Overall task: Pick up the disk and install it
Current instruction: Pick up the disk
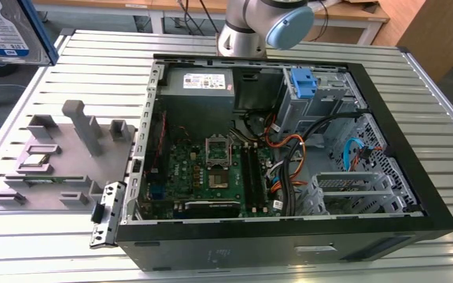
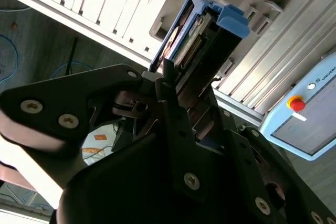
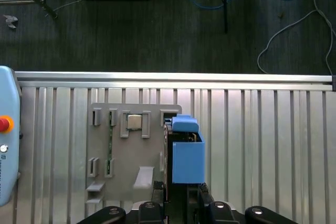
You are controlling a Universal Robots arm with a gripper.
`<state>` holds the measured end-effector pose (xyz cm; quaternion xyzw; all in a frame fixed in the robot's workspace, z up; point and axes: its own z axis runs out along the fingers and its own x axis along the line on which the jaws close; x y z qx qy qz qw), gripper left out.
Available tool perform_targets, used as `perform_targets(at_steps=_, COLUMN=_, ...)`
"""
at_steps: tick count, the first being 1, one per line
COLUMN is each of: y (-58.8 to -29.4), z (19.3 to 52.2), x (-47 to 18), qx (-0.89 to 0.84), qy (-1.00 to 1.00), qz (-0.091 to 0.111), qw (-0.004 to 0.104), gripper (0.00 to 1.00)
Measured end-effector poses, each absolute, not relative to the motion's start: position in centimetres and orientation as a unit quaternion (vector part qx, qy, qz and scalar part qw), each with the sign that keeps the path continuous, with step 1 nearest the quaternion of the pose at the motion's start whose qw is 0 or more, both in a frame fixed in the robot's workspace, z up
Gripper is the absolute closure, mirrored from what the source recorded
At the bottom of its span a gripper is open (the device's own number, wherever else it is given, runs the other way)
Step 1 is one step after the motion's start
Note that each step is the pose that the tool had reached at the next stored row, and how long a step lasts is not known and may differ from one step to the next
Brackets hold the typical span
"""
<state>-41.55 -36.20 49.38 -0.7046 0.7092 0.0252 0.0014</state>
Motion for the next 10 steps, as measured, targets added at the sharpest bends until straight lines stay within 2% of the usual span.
perform_targets(at_steps=10, y=-36.2, z=49.38, x=-41.21, qx=-0.705, qy=0.709, qz=0.025, qw=0.001, gripper=0.65)
